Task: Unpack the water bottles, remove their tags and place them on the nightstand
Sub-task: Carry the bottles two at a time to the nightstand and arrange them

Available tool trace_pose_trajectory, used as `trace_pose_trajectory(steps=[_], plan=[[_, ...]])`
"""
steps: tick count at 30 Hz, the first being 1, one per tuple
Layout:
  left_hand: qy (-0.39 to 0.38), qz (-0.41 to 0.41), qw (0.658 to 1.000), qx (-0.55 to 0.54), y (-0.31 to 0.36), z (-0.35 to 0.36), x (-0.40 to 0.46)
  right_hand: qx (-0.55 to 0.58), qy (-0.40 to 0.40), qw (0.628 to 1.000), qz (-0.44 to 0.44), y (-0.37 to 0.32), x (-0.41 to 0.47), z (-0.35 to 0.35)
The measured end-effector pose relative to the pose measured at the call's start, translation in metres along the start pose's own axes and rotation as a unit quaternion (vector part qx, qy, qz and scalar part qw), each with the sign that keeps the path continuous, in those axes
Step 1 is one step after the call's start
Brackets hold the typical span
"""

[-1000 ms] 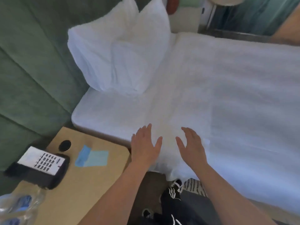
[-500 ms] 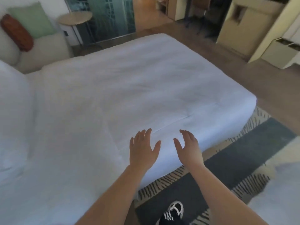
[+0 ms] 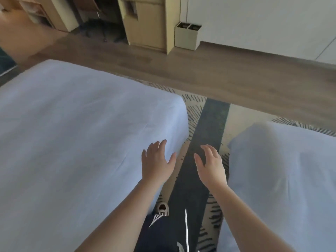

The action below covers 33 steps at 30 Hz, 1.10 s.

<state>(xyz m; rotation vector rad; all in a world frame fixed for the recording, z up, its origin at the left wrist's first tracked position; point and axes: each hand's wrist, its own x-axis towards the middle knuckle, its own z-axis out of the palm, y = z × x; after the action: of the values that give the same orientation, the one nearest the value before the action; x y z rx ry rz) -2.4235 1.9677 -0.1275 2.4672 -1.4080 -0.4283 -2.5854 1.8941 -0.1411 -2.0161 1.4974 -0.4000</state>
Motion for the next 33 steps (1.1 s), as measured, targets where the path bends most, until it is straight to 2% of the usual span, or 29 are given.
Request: trace_pose_trajectory(steps=[6,15,23,26,33], plan=[[-0.012,0.046,0.999,-0.005,0.039,0.02,0.124,0.01,0.029,0.998,0.054,0.027,0.11,-0.008],[-0.023,0.05,0.998,-0.006,0.083,0.008,0.345,-0.026,0.04,0.998,0.051,0.011,0.339,-0.054],[-0.017,0.075,0.996,-0.035,0.137,-0.003,0.494,-0.039,0.063,0.995,0.06,0.014,0.489,-0.09],[-0.009,0.066,0.997,-0.039,0.153,0.003,0.548,-0.037,0.051,0.997,0.053,0.02,0.553,-0.093],[0.018,-0.009,0.998,-0.051,0.194,0.018,0.697,-0.038,0.006,0.999,-0.012,0.028,0.736,-0.099]])
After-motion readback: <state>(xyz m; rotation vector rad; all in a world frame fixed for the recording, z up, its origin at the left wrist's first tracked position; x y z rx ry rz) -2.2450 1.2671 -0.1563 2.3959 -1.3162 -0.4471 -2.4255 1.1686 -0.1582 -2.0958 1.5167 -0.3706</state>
